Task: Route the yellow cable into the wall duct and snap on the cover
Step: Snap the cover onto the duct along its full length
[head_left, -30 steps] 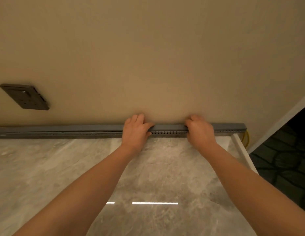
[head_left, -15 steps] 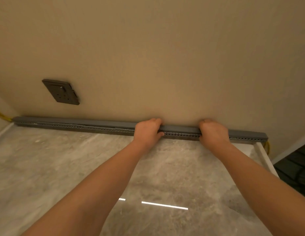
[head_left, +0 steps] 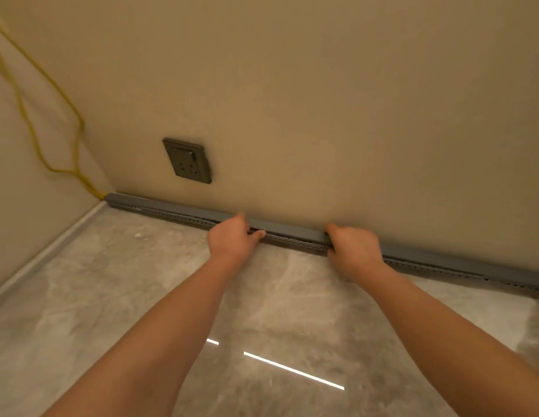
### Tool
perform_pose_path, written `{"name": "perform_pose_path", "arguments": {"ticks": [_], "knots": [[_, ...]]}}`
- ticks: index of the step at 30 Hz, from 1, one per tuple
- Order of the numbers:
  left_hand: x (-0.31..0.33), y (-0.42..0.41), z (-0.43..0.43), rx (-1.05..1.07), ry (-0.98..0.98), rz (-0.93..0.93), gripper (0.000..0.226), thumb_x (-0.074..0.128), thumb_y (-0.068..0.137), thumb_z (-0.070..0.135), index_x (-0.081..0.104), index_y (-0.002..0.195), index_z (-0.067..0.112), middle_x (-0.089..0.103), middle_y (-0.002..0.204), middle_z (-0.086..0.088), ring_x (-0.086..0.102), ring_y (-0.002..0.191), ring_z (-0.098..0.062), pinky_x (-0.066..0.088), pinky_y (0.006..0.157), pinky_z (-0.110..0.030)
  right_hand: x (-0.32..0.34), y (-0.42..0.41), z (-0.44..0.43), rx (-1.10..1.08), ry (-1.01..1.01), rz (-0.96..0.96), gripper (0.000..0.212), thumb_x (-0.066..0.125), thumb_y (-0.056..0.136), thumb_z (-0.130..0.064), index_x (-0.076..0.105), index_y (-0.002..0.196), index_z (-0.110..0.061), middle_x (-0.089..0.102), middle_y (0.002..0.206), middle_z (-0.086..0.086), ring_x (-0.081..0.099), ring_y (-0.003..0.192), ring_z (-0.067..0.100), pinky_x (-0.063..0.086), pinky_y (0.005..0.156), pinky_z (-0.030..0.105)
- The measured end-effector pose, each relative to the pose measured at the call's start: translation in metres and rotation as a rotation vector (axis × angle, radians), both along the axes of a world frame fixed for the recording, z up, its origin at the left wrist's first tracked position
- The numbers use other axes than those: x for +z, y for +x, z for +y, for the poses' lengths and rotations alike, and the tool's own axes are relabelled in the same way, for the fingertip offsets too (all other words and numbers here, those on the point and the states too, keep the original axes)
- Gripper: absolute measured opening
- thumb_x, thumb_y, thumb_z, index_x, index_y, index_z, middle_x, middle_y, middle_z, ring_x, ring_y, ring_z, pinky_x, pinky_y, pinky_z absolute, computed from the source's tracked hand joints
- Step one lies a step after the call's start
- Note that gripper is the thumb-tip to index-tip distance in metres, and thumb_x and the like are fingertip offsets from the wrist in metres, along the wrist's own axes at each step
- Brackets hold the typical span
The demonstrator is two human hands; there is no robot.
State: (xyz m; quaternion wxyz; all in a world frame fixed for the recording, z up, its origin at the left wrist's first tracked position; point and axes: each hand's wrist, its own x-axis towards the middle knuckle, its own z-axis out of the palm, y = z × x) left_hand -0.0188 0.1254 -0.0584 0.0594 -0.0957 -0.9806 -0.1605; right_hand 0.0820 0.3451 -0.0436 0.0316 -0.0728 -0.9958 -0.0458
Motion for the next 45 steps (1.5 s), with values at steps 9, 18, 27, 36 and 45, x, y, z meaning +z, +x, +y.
{"name": "perform_pose_path", "arguments": {"ticks": [9,18,27,36,45], "knots": [[-0.007,-0.008,-0.008,0.065,0.123,-0.005,0.034,0.059,0.083,0.057,0.053,0.088,0.024,0.063,0.076,0.005,0.06,0.072,-0.019,0.037,0.055,-0.029,-0.004,-0.012,-0.002,0.024,0.031,0.011,0.023,0.056,0.091,-0.028,0.048,0.106,-0.012,0.069,0.098,0.006,0.067,0.089,0.031,0.038,0.058,0.032],[-0.003,-0.015,-0.001,0.104,0.193,-0.09,0.027,0.059,0.089,0.046,0.055,0.099,0.021,0.066,0.09,0.002,0.063,0.086,-0.023,0.04,0.063,-0.03,-0.006,-0.012,-0.001,-0.02,0.018,0.041,0.036,0.053,0.089,-0.015,0.038,0.12,-0.01,0.068,0.096,0.005,0.067,0.084,0.032,0.04,0.056,0.033],[-0.003,-0.012,0.018,0.074,0.145,-0.183,0.031,0.059,0.089,0.041,0.051,0.107,0.017,0.062,0.109,-0.004,0.062,0.096,-0.027,0.043,0.07,-0.033,0.002,-0.005,-0.009,-0.038,-0.064,-0.001,0.037,0.05,0.088,-0.012,0.041,0.123,-0.014,0.061,0.111,0.005,0.063,0.094,0.032,0.039,0.059,0.032],[-0.002,0.001,0.026,-0.002,0.209,-0.224,0.023,0.06,0.088,0.043,0.05,0.097,0.024,0.064,0.096,0.002,0.058,0.084,-0.021,0.039,0.065,-0.029,0.008,0.005,-0.01,-0.058,-0.097,0.027,0.031,0.053,0.087,-0.018,0.046,0.117,-0.016,0.064,0.108,0.004,0.063,0.098,0.03,0.042,0.065,0.033],[0.024,0.033,0.036,-0.115,0.317,-0.285,0.036,0.057,0.09,0.045,0.054,0.116,0.02,0.063,0.108,0.002,0.061,0.101,-0.023,0.047,0.081,-0.034,0.026,0.025,-0.015,-0.307,-0.532,-0.038,0.031,0.06,0.082,-0.03,0.059,0.112,-0.023,0.064,0.11,0.002,0.06,0.102,0.026,0.048,0.08,0.033]]}}
